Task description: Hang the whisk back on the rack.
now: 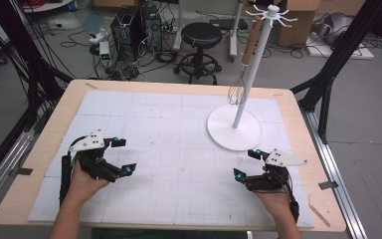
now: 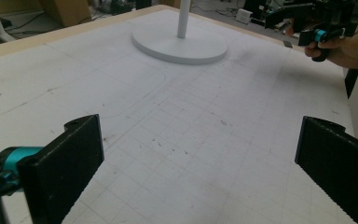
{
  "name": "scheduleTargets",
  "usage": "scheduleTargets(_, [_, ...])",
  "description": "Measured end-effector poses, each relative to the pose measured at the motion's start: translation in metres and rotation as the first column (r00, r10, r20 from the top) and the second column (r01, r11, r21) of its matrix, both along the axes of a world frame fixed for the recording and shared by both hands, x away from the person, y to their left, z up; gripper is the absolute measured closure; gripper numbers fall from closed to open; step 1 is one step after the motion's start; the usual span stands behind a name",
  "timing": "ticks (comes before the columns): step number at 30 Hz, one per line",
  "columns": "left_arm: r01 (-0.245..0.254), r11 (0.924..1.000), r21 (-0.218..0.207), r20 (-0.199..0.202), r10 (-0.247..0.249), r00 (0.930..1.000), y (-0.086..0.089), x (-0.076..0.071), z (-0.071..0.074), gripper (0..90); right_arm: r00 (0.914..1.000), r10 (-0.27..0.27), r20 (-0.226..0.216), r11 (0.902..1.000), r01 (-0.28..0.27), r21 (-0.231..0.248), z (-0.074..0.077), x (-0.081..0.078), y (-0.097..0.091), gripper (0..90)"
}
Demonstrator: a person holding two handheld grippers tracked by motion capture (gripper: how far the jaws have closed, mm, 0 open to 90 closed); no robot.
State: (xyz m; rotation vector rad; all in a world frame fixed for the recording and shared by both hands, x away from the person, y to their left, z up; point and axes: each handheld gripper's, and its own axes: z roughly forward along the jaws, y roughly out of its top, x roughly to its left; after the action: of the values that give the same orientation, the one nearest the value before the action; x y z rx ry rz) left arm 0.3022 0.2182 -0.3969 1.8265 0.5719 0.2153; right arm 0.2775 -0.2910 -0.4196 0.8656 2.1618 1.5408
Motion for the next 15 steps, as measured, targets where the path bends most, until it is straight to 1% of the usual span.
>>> scheduleTargets(1, [-0.005,1.0000,0.000,0.002,0.005,1.0000,0.0007,-0.0009,-0.0003,1.6,1.0000,0.001,-0.001,1.0000,-0.001,-0.002,-0.0001,0.0003,-0.0003,11.0])
scheduleTargets(4, [-0.009,1.0000,0.004,-0.012,0.009,0.9999,0.0023,-0.0021,-0.0021,1.7,1.0000,0.002,-0.001,1.0000,-0.002,0.002,-0.0004,0.0013,0.0004,11.0])
scheduleTargets(7, [-0.018,0.9998,0.009,-0.012,0.018,0.9998,0.0029,-0.0017,-0.0035,1.6,1.0000,0.005,-0.002,1.0000,-0.005,0.000,-0.0006,0.0018,0.0006,11.0])
scheduleTargets(15, [-0.019,0.9996,0.020,-0.016,0.019,0.9997,0.0022,-0.0012,-0.0047,1.6,1.0000,0.002,0.001,1.0000,-0.002,0.005,0.0004,0.0006,-0.0006,11.0])
